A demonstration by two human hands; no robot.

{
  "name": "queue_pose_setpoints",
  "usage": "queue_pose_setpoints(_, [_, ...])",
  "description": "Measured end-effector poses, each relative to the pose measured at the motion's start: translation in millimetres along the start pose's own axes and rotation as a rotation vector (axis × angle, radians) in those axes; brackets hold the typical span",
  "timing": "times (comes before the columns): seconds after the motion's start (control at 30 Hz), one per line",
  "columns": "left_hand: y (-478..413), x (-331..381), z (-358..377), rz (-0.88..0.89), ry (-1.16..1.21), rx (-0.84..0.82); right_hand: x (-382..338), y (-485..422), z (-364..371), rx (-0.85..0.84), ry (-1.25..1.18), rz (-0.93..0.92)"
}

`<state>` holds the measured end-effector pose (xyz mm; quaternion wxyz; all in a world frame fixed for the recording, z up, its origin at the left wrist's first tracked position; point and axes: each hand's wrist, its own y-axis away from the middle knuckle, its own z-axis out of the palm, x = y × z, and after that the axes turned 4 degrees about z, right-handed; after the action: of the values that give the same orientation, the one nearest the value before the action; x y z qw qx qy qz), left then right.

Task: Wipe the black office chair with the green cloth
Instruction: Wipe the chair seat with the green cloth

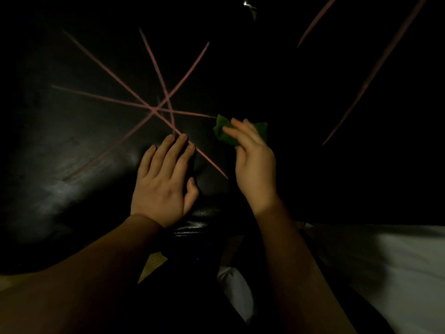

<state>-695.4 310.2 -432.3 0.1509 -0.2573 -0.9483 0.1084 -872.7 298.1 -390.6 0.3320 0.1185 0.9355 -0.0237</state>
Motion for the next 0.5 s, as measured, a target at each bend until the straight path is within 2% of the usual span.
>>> queue_pose_setpoints(0.27, [-0.5, 1.2, -0.8, -0.014, 0.005, -0.027, 7.8, 104.7, -0.3, 0.024, -0.056, -0.027])
queue_pose_setpoints(0.5, [-2.2, 5.1, -1.7, -0.036, -0.008, -0.026, 7.6, 87.4, 2.0, 0.052, -0.060, -0.043])
